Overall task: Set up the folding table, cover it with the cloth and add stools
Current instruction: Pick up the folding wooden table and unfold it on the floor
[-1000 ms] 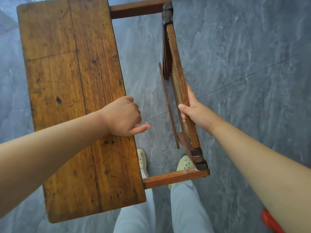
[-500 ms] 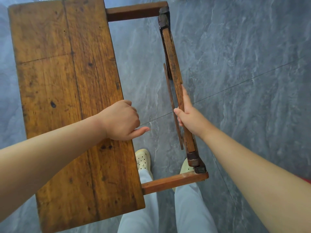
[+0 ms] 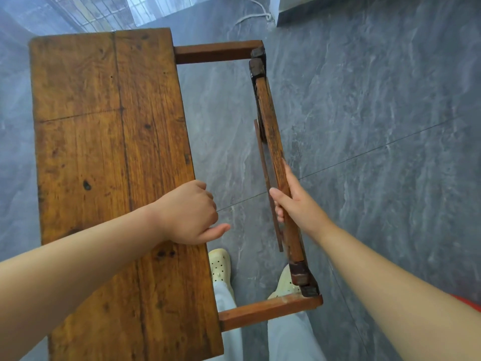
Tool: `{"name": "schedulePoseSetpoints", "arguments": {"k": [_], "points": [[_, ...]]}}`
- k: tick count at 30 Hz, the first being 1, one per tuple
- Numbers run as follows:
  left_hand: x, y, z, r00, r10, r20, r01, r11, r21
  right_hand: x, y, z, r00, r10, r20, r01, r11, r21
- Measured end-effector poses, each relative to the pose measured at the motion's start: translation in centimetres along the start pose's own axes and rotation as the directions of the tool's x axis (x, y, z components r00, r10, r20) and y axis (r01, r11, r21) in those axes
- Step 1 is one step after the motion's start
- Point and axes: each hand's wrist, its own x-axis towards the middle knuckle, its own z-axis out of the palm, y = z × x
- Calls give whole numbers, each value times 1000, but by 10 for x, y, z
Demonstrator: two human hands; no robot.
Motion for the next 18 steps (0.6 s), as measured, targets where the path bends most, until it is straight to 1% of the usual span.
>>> {"name": "schedulePoseSetpoints", "arguments": {"k": [2, 5, 7, 10, 11, 12, 15, 17, 18], "points": [[12, 5, 2, 1000, 8, -15, -8, 1000, 5, 0, 5, -6, 996, -34, -83, 36, 999, 21], [28, 7, 3, 1000, 18, 0, -18, 1000, 20, 1, 15, -9, 979, -38, -202, 50, 997, 56], [39, 9, 3, 1000, 15, -14, -15, 999, 28, 6, 17, -1, 976, -68, -207, 73, 997, 17], [55, 11, -1, 999, 27, -45, -27, 1000, -2, 15, 22, 24, 966, -163, -200, 139, 982, -126], [62, 11, -1, 997, 42, -60, -43, 999, 0, 17, 22, 25, 967, -168, -192, 143, 980, -138], [68, 10, -2, 997, 54, -57, -54, 999, -7, 18, 22, 23, 972, -156, -178, 136, 983, -120], [78, 13, 2, 998, 49, -39, -51, 997, -53, 14, 17, 1, 984, -39, -172, 44, 999, 25], [80, 14, 4, 998, 42, -51, -45, 998, -46, 8, 12, -12, 985, 16, -173, 8, 991, 135], [79, 14, 5, 998, 39, -43, -40, 998, -39, 5, 10, -15, 986, 25, -164, 1, 988, 156]]}}
